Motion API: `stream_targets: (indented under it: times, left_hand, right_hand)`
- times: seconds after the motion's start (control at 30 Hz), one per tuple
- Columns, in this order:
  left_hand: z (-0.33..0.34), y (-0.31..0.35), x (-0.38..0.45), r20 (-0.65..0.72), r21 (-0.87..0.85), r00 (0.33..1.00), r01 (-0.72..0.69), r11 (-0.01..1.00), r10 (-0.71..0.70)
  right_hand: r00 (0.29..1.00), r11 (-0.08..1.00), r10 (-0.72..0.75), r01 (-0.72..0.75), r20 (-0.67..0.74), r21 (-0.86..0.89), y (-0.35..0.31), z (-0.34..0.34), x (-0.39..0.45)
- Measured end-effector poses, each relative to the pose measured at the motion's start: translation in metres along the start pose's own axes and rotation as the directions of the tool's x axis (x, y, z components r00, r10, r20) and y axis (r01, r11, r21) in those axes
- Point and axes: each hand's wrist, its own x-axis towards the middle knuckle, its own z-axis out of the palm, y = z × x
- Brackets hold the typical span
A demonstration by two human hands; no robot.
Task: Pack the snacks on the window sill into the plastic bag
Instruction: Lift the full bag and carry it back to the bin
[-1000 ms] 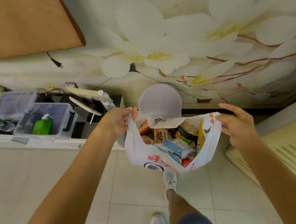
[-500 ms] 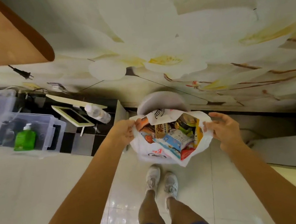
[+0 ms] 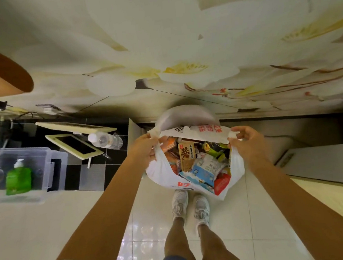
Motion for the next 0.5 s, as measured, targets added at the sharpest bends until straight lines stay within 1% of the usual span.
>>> stream_targets:
  times: [0.1,0.2,0.33,0.5]
  left_hand:
    - [-0.001,-0.008,0.0,0.007,0.028,1.0,-0.002,1.0,0.002]
    - [0.0,-0.016,-0.004,-0.021,0.088,1.0,-0.006,0.996,0.008]
    - [0.003,-0.028,-0.007,-0.013,0.119,1.0,-0.003,0.993,0.004]
    - [0.01,-0.041,-0.019,-0.013,0.193,0.994,-0.105,0.975,0.11]
  right_hand:
    - [1.0,0.999,-0.031,0.031,0.005,-0.045,0.002,0.002,-0.002]
    - [0.999,0.998,-0.048,0.049,0.019,-0.04,0.005,0.003,-0.005]
    - [0.998,0.997,-0.049,0.051,0.044,-0.049,0.014,0.003,-0.013]
    - [0.996,0.996,-0.062,0.067,0.069,-0.066,0.023,-0.001,-0.026]
